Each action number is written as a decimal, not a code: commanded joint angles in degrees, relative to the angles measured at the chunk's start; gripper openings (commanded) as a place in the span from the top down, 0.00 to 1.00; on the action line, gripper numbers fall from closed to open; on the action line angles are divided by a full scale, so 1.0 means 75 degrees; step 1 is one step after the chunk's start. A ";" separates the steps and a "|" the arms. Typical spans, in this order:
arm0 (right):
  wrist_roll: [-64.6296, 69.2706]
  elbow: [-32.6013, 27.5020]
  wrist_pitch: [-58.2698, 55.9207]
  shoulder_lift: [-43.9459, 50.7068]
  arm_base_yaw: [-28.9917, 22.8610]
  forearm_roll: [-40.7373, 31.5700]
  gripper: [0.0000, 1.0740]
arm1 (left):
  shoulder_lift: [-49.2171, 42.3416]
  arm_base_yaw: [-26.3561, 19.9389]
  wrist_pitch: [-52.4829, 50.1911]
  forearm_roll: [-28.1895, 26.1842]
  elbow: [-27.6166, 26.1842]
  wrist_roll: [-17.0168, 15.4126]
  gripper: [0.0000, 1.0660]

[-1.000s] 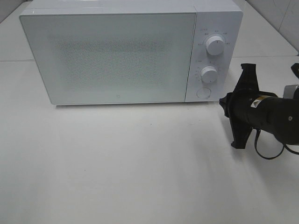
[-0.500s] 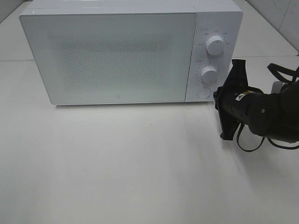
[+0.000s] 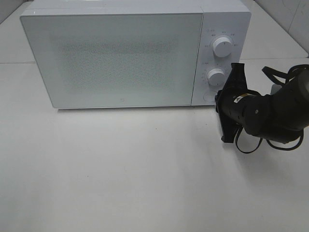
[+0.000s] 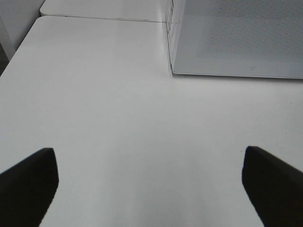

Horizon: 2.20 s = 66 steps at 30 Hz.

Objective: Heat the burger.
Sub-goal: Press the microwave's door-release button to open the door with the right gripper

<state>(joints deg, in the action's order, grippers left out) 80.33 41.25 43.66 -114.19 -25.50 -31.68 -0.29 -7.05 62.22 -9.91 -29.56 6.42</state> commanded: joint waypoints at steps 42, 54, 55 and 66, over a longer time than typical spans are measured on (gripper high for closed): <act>-0.0428 0.1070 0.1551 -0.0695 0.0008 0.0176 1.00 | -0.0130 -0.0015 -0.0099 -0.0046 -0.0015 -0.0023 0.08; -0.0512 0.1352 0.2208 -0.0695 0.0015 -0.0199 1.00 | -0.0130 -0.0015 -0.0099 -0.0046 -0.0015 -0.0023 0.08; -0.0634 0.1467 0.2261 -0.0718 0.0015 -0.0275 1.00 | -0.0130 -0.0015 -0.0099 -0.0046 -0.0015 -0.0023 0.08; -0.0940 0.1681 0.2330 -0.0718 0.0283 -0.0244 1.00 | -0.0130 -0.0015 -0.0099 -0.0046 -0.0015 -0.0023 0.08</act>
<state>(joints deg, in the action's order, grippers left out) 74.31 49.56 45.72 -121.07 -25.73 -34.89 -0.29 -7.05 62.22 -9.91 -29.56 6.42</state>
